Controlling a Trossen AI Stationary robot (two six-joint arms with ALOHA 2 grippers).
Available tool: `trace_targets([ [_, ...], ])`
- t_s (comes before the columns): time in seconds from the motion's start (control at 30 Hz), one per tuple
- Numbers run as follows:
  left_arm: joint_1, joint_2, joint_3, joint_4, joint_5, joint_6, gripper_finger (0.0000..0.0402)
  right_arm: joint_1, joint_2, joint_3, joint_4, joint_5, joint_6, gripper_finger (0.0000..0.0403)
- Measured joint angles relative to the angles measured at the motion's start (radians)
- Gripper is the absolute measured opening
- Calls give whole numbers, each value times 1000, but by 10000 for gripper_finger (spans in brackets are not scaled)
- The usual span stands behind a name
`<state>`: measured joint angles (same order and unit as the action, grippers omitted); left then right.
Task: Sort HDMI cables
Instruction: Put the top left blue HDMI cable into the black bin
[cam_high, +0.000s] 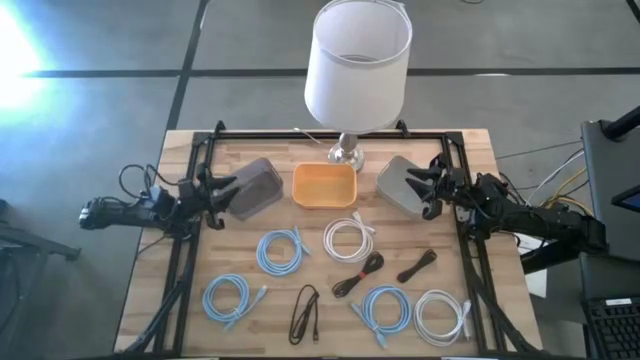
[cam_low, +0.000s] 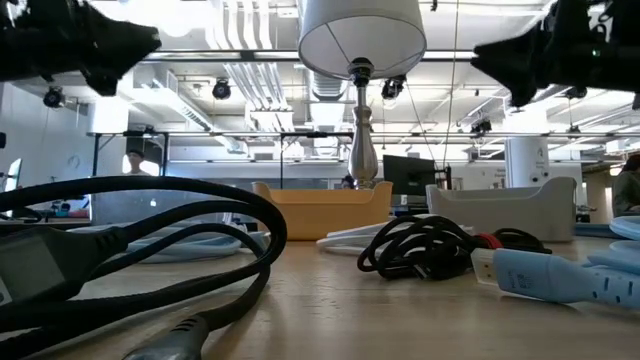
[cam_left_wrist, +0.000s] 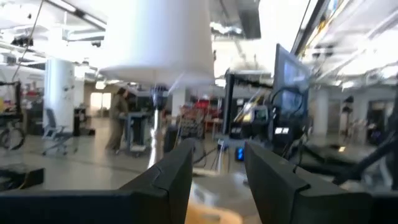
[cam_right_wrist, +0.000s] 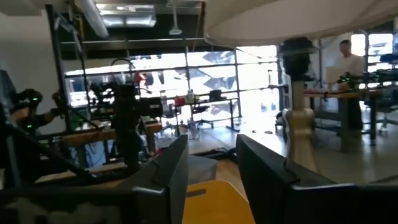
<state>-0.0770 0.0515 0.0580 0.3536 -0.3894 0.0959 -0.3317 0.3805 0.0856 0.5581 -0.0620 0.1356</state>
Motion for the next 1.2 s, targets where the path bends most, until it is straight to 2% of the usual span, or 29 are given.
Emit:
trace_targets([
  [0.1, 0, 39, 54, -20, 10, -11, 149, 0, 55, 76, -1, -50, -7, 144],
  [0.27, 0, 148, 146, -47, 10, -24, 149, 0, 166, 207, -17, -75, -23, 144],
  [0.47, 0, 334, 266, -177, 11, -23, 149, 0, 316, 338, -216, -78, 4, 132],
  [0.67, -1, 523, 369, -291, 47, -80, 149, 12, 485, 399, -256, -78, 6, 135],
  [0.97, -2, 698, 434, -331, 176, -149, 149, 79, 683, 499, -279, -78, -82, 162],
  [1.2, -6, 809, 429, -349, 201, -177, 149, 120, 814, 550, -289, -78, -86, 165],
])
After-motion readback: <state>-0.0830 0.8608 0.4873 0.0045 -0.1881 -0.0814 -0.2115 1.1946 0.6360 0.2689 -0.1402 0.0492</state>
